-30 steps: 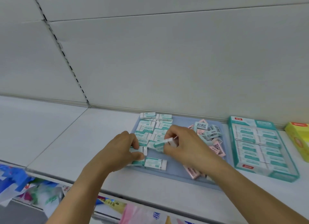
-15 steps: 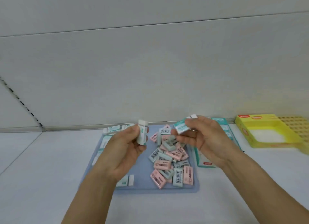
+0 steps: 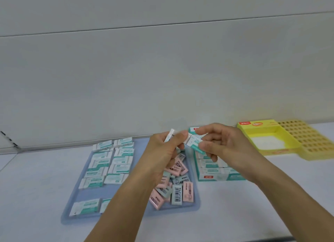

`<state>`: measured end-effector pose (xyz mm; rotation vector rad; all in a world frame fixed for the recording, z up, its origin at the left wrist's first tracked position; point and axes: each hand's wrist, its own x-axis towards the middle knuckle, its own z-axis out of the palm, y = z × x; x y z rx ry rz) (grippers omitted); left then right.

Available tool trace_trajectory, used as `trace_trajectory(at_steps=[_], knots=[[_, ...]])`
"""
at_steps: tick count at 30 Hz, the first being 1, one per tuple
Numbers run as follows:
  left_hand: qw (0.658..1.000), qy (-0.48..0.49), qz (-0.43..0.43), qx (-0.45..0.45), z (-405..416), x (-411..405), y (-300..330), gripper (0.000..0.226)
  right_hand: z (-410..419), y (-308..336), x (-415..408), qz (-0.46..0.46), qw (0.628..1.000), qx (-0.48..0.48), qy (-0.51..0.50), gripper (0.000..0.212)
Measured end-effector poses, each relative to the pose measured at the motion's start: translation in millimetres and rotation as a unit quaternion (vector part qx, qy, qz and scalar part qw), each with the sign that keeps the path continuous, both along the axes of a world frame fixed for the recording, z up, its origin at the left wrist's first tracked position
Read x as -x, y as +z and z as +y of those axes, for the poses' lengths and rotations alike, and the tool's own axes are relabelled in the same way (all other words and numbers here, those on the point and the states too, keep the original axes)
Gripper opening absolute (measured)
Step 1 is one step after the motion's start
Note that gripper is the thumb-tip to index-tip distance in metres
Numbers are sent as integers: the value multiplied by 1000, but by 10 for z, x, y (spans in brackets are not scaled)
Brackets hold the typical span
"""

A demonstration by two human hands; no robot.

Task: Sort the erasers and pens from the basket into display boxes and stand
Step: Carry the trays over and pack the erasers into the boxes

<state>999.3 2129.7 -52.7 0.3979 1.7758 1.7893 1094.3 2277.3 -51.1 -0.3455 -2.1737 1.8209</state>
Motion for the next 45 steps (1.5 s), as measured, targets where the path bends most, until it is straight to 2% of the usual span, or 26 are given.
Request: trace_trajectory(at_steps=[1,2,3,5,7,8,10,12,16,18,21,23,25,28,30,32,33,34,36,37,39,40,41,42,44,45], knots=[[1000,5,3,6,24,0,-18,27,-5,-14,-2,2,1000,-8,-20,27],[1000,9,5,13,47,-4,-38,27,-15,-31,-2,1,997,-61,-37,28],[1000,11,6,15,78,-10,-59,28,-25,-57,1,-1,986,-156,-51,27],[1000,11,5,21,141,-11,-96,29,-16,-85,11,8,932,-354,-72,21],[999,27,7,40,162,0,-113,30,107,-89,23,15,895,-434,-101,16],[998,46,-12,32,151,13,-109,31,198,-89,18,6,890,-439,-121,16],[991,84,-97,-39,104,66,-121,33,370,-116,1,-38,883,-447,-139,18],[977,112,-152,-102,64,101,-143,28,441,-195,-11,-87,875,-464,-104,23],[980,125,-115,-100,56,73,-193,18,358,-349,15,-148,865,-480,-13,30],[986,120,-85,-84,38,51,-186,17,335,-378,33,-161,867,-472,-10,31],[989,119,-57,-68,-7,57,-189,14,321,-422,55,-142,891,-430,-33,21],[987,114,-68,-86,-18,53,-176,18,317,-458,60,-124,903,-409,-44,13],[982,113,-95,-119,-7,35,-161,19,321,-498,55,-119,896,-426,-34,8],[973,108,-131,-154,29,-9,-152,12,322,-505,32,-94,882,-460,-41,18],[970,86,-146,-176,77,-27,-169,13,244,-375,21,-30,926,-370,-71,19],[968,50,-148,-197,147,-81,-171,17,134,-196,13,38,982,-180,-47,16],[968,28,-145,-204,191,-118,-165,22,90,-121,10,62,991,-114,-27,15],[968,9,-141,-208,231,-156,-159,28,80,-75,5,80,992,-93,-17,13],[976,-10,-113,-186,301,-210,-164,31,121,-47,-15,97,988,-113,-32,11],[986,-9,-69,-150,325,-218,-186,26,183,-64,-38,93,983,-145,-58,11],[994,-7,107,-12,338,-213,-232,21,392,-149,-120,63,943,-297,-135,11],[972,-19,221,74,324,-204,-275,25,503,-204,-172,41,901,-400,-164,11],[925,-49,339,163,303,-200,-317,31,594,-260,-222,24,858,-483,-173,12],[862,-95,439,238,279,-207,-359,39,658,-322,-263,15,831,-533,-159,16],[748,-179,549,327,249,-233,-450,68,690,-428,-309,14,800,-589,-113,21],[718,-204,564,351,237,-246,-480,81,677,-460,-308,15,789,-607,-98,22]])
